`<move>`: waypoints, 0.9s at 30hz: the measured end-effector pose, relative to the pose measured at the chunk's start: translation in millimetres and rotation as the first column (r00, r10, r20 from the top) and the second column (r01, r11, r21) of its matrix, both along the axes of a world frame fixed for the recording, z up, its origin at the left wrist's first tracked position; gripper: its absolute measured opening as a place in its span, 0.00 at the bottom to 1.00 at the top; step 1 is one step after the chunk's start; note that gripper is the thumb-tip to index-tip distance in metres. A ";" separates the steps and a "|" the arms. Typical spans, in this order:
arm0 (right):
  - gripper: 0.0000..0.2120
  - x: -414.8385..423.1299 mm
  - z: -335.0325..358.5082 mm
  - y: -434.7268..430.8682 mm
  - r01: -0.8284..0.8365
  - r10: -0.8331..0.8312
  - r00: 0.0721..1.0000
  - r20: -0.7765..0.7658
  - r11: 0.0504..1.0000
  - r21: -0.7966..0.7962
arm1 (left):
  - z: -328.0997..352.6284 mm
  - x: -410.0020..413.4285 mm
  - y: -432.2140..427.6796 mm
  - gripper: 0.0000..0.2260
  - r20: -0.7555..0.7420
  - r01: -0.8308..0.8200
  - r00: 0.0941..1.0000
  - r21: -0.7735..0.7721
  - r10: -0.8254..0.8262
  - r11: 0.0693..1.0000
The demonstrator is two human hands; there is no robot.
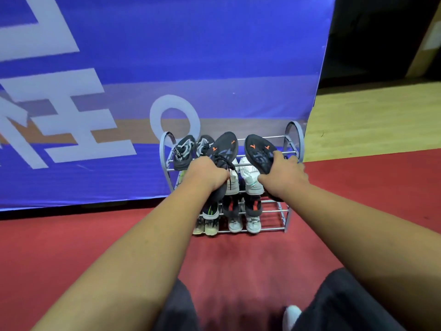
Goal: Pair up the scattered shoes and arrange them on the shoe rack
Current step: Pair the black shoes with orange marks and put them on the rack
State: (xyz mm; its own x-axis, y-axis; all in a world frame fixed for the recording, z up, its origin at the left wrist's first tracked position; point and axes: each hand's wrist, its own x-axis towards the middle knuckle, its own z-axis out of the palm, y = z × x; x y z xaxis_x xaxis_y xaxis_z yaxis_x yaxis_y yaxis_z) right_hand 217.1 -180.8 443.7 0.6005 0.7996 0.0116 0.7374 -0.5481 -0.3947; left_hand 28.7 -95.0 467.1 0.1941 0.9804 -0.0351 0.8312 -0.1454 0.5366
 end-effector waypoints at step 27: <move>0.36 99.4 -88.1 229.2 0.062 -0.064 0.997 -0.049 0.997 -0.044 | -108.8 146.3 206.0 0.18 -0.275 -0.008 0.960 0.195 0.063 0.981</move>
State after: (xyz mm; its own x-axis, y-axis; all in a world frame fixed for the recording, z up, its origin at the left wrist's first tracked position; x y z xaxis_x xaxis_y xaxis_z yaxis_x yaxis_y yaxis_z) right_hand 316.5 48.4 355.7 0.6489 0.7590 -0.0528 0.6806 -0.6102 -0.4055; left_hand 175.0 111.0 358.3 0.1682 0.9802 0.1047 0.9498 -0.1896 0.2488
